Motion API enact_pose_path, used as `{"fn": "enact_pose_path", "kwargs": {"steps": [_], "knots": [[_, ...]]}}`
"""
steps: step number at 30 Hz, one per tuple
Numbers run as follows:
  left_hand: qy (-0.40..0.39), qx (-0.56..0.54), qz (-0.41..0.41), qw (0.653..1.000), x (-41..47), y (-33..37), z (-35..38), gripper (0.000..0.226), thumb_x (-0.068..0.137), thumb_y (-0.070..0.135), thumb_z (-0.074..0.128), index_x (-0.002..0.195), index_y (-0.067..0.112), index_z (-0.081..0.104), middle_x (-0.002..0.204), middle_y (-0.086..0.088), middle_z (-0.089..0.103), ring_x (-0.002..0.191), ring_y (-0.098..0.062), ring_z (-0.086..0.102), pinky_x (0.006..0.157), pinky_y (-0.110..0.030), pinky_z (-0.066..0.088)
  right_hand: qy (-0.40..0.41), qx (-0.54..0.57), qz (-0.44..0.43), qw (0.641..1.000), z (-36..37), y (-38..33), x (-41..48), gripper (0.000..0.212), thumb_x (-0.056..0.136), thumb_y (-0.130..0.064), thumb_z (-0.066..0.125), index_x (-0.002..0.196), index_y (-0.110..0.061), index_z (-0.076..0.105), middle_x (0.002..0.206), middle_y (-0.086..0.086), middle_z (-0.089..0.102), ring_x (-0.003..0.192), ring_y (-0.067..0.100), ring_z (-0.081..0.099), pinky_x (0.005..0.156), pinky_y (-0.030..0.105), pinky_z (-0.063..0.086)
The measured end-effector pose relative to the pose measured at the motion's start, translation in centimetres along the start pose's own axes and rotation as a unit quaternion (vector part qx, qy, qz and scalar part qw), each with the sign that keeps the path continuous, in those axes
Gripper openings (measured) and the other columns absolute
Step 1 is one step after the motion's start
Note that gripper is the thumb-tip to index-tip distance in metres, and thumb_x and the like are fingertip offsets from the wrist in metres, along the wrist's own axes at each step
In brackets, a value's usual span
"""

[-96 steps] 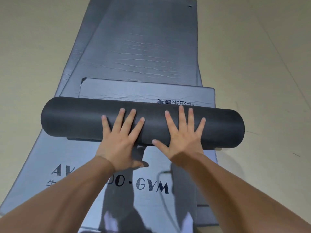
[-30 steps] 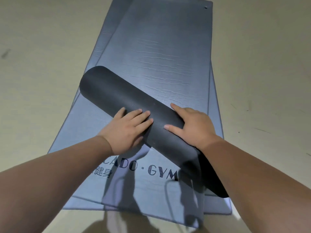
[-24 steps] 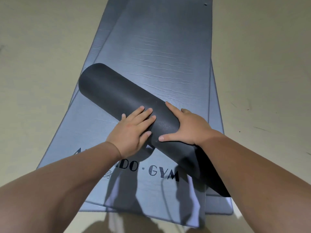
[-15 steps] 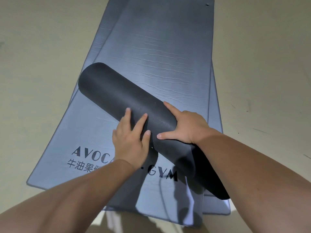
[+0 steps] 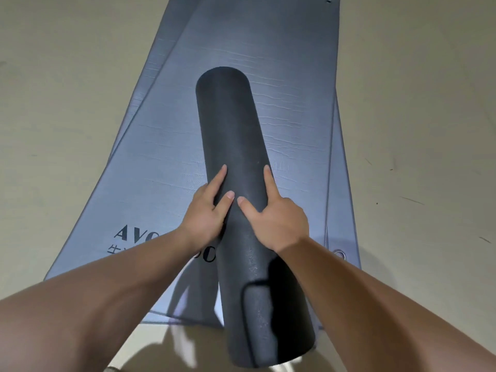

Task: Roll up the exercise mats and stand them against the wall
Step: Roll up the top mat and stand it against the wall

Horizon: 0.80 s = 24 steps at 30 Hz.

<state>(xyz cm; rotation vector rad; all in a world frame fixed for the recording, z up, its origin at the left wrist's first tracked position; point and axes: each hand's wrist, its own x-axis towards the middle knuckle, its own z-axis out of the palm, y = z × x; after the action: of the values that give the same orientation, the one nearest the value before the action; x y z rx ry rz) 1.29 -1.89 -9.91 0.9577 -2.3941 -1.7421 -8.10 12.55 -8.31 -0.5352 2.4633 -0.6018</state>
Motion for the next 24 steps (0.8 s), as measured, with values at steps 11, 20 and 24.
{"fn": "enact_pose_path", "kwargs": {"steps": [11,20,24], "knots": [[-0.015,-0.139,-0.032,0.99,0.7,-0.2,1.7,0.094,0.082,0.052,0.077,0.148,0.067,0.011,0.156,0.028,0.033,0.137,0.01,0.041,0.112,-0.025,0.041,-0.097,0.285,-0.056,0.952,-0.8,3.1,3.0,0.105,0.059,-0.081,0.08,0.14,-0.083,0.013,0.161,-0.021,0.037,0.148,0.001,0.036,0.123,0.039,0.033],[-0.032,-0.188,-0.037,0.981,1.7,1.9,0.8,0.099,0.078,0.034,0.086,0.149,0.063,0.024,0.148,0.028,0.046,0.131,0.0,0.054,0.11,-0.039,0.048,-0.091,0.349,-0.067,0.93,-2.2,3.2,2.8,0.101,0.075,-0.052,0.085,0.155,-0.06,0.024,0.157,-0.027,0.043,0.14,-0.006,0.045,0.12,0.035,0.04],[0.001,-0.21,-0.027,0.977,1.6,7.3,-1.3,0.094,0.084,0.017,0.081,0.151,0.056,0.029,0.139,0.032,0.049,0.125,0.005,0.056,0.107,-0.034,0.05,-0.081,0.353,-0.08,0.929,-6.7,0.0,2.2,0.098,0.084,-0.039,0.085,0.159,-0.053,0.024,0.139,-0.048,0.043,0.13,-0.019,0.046,0.109,0.016,0.044]]}}
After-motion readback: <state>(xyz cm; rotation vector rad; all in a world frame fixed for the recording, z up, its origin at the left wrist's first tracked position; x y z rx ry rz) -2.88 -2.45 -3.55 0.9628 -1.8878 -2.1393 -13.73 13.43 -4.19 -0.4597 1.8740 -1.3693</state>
